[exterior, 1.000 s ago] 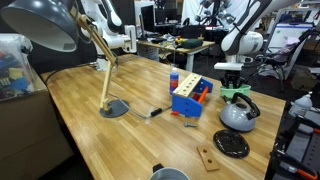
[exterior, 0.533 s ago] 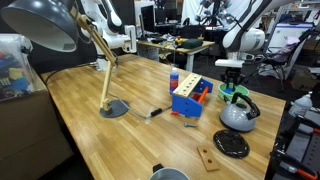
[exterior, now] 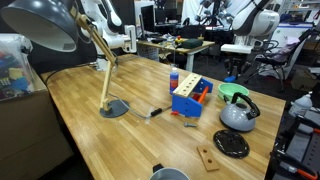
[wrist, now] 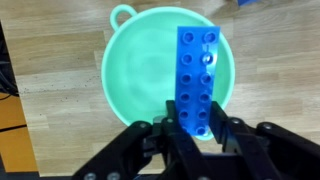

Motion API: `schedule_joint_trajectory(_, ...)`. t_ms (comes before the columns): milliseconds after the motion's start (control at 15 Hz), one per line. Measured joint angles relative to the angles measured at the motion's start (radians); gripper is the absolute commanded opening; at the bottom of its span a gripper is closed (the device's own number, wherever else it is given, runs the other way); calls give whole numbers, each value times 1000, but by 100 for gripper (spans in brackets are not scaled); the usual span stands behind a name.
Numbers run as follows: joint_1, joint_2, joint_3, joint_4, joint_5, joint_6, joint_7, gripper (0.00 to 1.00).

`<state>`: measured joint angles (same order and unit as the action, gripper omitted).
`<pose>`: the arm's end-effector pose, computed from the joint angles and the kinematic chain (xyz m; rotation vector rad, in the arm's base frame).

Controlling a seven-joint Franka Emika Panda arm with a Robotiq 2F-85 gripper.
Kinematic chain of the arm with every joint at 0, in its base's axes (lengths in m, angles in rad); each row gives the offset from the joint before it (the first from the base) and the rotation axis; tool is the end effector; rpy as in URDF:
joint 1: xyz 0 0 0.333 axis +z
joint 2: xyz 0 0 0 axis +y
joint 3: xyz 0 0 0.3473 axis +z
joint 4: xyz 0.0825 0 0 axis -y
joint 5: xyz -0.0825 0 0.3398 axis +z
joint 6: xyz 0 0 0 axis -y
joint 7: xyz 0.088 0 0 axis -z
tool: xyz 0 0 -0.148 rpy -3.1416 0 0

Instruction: Remove the blue building block from the green pot and put it on the table

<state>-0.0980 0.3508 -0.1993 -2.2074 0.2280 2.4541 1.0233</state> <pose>0.5047 -0.1486 0.2399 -2.2779 2.1119 0.1698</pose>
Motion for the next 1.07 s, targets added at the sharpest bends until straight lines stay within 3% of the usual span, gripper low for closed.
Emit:
schedule_joint_trajectory(267, 28, -119, 17, -90, -29, 9, -51, 10)
schedule_joint_trajectory(733, 101, -273, 86, -212, -177, 28, -62, 10)
schedule_joint_trajectory(1067, 93, -323, 96, -284, -220, 50, -76, 10)
